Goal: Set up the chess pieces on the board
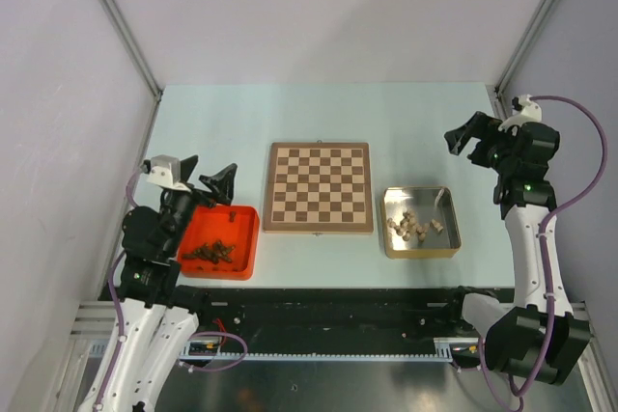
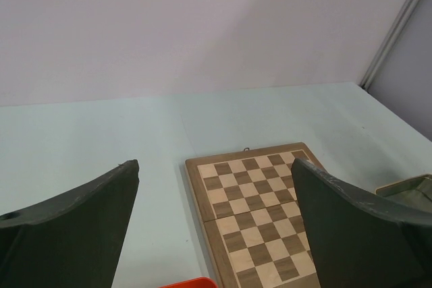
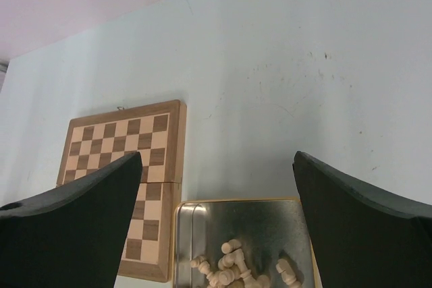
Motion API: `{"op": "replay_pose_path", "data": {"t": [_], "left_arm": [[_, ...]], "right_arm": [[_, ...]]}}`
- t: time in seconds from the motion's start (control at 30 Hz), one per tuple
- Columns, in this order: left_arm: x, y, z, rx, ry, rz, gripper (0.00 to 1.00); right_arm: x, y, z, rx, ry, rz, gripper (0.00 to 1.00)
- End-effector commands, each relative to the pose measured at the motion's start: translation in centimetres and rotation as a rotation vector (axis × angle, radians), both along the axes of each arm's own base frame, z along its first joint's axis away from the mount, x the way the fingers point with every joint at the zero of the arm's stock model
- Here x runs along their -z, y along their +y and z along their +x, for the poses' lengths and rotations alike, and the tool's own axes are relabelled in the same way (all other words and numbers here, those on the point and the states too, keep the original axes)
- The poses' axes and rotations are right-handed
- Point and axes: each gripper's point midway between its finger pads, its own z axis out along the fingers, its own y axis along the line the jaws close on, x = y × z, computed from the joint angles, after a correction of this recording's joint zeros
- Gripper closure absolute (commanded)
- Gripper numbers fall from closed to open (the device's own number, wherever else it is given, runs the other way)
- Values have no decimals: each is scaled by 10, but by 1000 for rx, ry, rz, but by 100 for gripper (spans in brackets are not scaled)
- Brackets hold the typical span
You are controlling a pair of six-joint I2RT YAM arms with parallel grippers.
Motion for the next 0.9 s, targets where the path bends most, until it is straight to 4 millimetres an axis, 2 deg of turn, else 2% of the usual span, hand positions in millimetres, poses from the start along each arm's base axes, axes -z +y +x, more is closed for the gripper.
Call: {"op": "replay_pose_path", "data": {"t": [0.0, 0.1, 0.13, 0.33, 0.43, 0.47, 0.5, 0.63, 0.7, 0.87], "left_arm": [[-4, -5, -1, 35, -21, 3, 0], [-4, -10, -1, 62, -13, 1, 0], [-2, -11, 1, 66, -4, 3, 0], [-2, -11, 1, 63, -4, -4, 0], [-1, -11, 0, 66, 0, -11, 0], [0, -11, 1, 66, 5, -14, 0], [0, -12, 2, 70, 9, -16, 0], [2, -17, 2, 97, 22, -13, 0], [3, -20, 3, 113, 29, -12, 0], [12, -24, 4, 129, 71, -15, 0]], "right_arm": [[-20, 8, -2, -50, -57, 33, 0], [-17, 31, -9, -195, -63, 61, 0], [-22, 40, -12, -257, -92, 65, 0], [-24, 72, -26, -512, -163, -18, 0], [-18, 90, -34, -636, -170, -90, 0], [-14, 102, -37, -694, -164, -111, 0], [-11, 105, -37, -734, -186, -181, 0], [11, 140, -64, -986, -179, -234, 0], [21, 166, -79, -1113, -173, -247, 0], [51, 186, -106, -1343, -197, -411, 0]]}}
